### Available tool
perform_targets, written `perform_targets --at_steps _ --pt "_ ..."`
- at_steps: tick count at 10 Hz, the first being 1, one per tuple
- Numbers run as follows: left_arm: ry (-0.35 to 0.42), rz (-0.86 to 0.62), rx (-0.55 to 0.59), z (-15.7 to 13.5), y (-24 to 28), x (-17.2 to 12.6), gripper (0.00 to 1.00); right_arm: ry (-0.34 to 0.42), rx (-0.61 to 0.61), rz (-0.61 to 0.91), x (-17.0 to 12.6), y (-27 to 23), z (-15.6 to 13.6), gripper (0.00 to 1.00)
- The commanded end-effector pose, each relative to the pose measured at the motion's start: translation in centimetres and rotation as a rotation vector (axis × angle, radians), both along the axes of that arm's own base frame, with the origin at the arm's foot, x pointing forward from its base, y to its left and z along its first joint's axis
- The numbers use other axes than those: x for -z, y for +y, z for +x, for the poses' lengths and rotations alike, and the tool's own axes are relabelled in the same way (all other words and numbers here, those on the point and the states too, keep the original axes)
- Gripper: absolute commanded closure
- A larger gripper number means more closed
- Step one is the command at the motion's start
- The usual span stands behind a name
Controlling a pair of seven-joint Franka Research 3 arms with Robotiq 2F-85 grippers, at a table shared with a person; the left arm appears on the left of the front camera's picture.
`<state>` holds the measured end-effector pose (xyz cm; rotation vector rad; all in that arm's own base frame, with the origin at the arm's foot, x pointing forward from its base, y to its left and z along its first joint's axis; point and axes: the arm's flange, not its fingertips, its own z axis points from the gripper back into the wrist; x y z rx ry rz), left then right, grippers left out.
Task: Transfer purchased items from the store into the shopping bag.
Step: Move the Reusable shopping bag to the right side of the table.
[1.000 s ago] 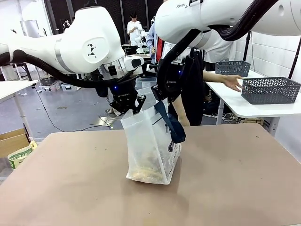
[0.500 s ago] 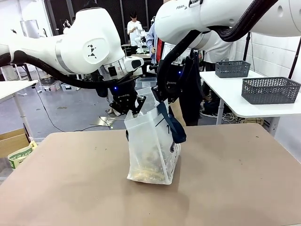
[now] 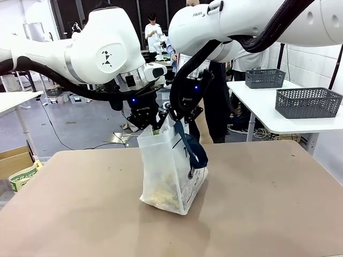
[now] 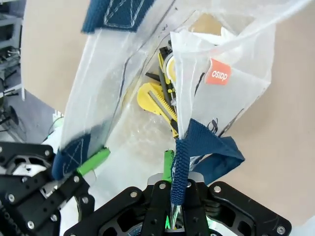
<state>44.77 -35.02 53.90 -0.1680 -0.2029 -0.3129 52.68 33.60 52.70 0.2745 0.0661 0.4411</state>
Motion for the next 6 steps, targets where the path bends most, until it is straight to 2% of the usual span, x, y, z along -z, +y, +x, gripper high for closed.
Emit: perform_targets --at_steps 1,4,6 --pt "-0.060 0.003 0.018 0.2 -0.2 -0.6 1.00 -0.009 0.034 -0.023 -0.4 0.8 0.8 1.00" --pt "-0.076 -0.005 0.022 -0.5 -0.3 -0.6 1.00 -0.002 0.081 0.010 -0.2 -0.2 1.2 1.00" --pt "-0.108 -0.014 -0.039 -0.5 -0.3 -0.4 1.00 0.031 0.170 0.056 -0.4 -0.6 1.5 1.00"
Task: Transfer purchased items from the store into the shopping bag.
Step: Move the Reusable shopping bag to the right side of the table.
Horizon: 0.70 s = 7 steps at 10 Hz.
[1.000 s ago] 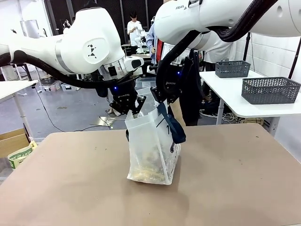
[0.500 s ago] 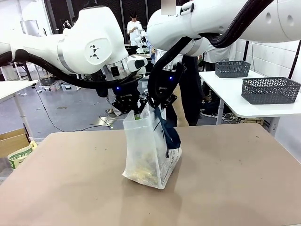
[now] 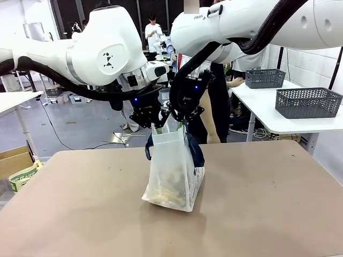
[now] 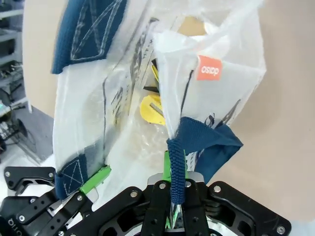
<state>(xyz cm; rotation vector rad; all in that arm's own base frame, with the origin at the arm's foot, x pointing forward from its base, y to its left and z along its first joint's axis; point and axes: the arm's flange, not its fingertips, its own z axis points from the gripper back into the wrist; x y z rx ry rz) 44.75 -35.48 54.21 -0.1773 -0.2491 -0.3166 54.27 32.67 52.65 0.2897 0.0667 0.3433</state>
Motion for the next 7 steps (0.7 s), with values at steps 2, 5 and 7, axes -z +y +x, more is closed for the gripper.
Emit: perform_targets --at_steps 2,5,7 --pt "-0.079 0.000 -0.070 -0.6 -0.1 0.0 1.00 0.033 0.118 0.057 -0.6 0.6 -0.4 1.00" --pt "-0.028 0.000 -0.048 0.2 0.0 0.2 1.00 0.028 0.088 0.018 -0.2 0.2 0.0 1.00" --pt "-0.022 0.008 -0.055 0.2 0.1 0.5 1.00 0.026 0.063 -0.002 -0.1 0.5 -0.4 1.00"
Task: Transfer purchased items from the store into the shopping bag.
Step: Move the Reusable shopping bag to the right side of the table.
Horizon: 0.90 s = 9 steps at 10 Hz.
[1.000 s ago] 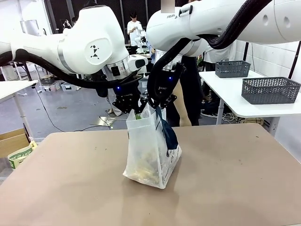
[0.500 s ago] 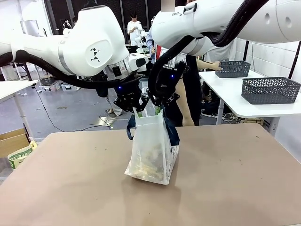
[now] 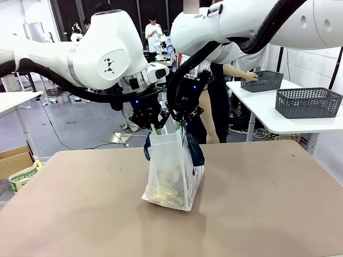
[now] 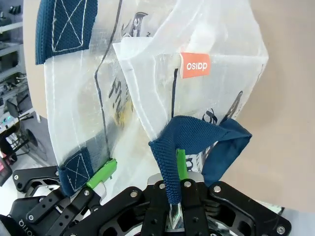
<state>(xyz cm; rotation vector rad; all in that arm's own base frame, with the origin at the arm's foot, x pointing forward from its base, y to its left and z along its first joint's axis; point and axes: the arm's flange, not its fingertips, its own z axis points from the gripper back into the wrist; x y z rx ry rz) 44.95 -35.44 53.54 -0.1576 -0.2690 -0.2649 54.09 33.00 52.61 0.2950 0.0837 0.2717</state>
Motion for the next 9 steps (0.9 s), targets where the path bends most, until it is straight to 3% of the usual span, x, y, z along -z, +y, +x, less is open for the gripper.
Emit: perform_targets --at_steps 1,5,6,9 --pt "-0.014 -0.009 0.004 0.0 -0.1 -0.1 1.00 0.000 -0.013 0.002 0.0 0.8 -0.2 1.00" --pt "-0.032 0.001 0.017 0.1 -0.3 -0.1 1.00 -0.010 -0.018 0.008 0.0 1.3 0.1 1.00" --pt "-0.028 -0.002 0.039 0.0 -0.4 -0.2 0.85 -0.005 -0.013 0.015 0.0 1.5 0.2 1.00" --pt "-0.018 -0.034 0.089 -0.4 -0.7 -0.3 0.26 -0.010 -0.006 0.028 0.0 1.9 0.2 1.00"
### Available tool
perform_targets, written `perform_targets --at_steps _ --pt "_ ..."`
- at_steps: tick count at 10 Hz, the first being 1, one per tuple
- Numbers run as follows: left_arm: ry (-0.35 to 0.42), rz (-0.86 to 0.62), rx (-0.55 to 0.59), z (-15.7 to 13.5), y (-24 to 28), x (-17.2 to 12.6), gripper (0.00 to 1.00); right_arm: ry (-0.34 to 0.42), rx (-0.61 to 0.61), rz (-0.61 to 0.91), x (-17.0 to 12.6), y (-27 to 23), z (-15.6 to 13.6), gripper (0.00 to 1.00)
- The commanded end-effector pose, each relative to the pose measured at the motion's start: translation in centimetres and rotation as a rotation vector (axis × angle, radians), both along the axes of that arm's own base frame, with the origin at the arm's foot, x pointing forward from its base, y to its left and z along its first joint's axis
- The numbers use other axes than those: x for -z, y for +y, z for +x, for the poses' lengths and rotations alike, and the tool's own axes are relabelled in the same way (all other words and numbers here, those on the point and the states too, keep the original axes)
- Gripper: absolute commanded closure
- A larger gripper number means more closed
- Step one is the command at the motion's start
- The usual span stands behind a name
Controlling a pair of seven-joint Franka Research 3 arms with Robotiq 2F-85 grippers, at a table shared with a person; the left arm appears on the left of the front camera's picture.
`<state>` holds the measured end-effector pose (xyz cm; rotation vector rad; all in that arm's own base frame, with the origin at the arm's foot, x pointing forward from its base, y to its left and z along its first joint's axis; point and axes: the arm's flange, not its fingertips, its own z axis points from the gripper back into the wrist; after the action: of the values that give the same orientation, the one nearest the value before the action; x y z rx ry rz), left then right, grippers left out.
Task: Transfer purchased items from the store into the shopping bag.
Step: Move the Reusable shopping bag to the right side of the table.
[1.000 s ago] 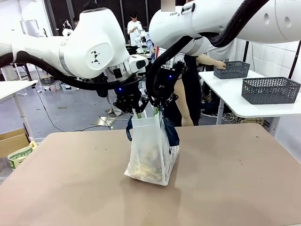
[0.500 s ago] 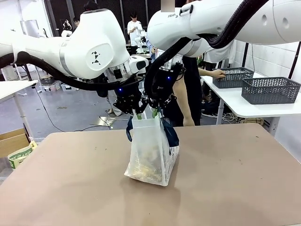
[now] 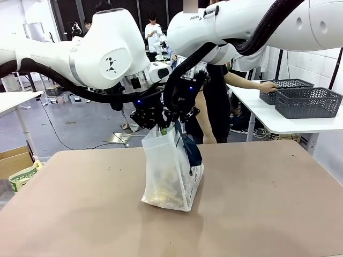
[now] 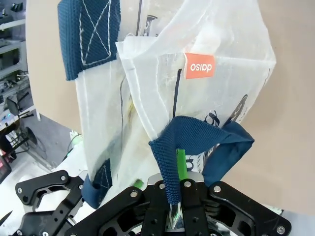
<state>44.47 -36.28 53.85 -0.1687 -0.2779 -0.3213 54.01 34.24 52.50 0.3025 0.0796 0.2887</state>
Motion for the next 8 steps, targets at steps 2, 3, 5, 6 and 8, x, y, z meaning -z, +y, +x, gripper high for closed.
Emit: perform_targets --at_steps 2,3,5,6,8 --pt "-0.005 -0.057 0.059 -0.09 0.28 -0.20 0.00 0.003 0.021 0.031 -0.12 0.95 0.46 1.00" --pt "-0.005 -0.070 0.072 -0.19 0.31 -0.24 0.00 0.006 0.026 0.029 -0.07 1.04 0.55 1.00" --pt "0.003 -0.119 0.104 -0.59 0.51 -0.38 0.00 0.014 0.038 0.034 0.12 0.93 0.84 1.00" --pt "0.007 -0.154 0.121 -0.74 0.74 -0.44 0.00 0.014 0.039 0.034 0.17 1.07 0.97 1.00" --pt "0.001 -0.184 0.131 -0.86 1.03 -0.61 0.00 0.009 0.039 0.028 0.20 1.20 0.99 1.00"
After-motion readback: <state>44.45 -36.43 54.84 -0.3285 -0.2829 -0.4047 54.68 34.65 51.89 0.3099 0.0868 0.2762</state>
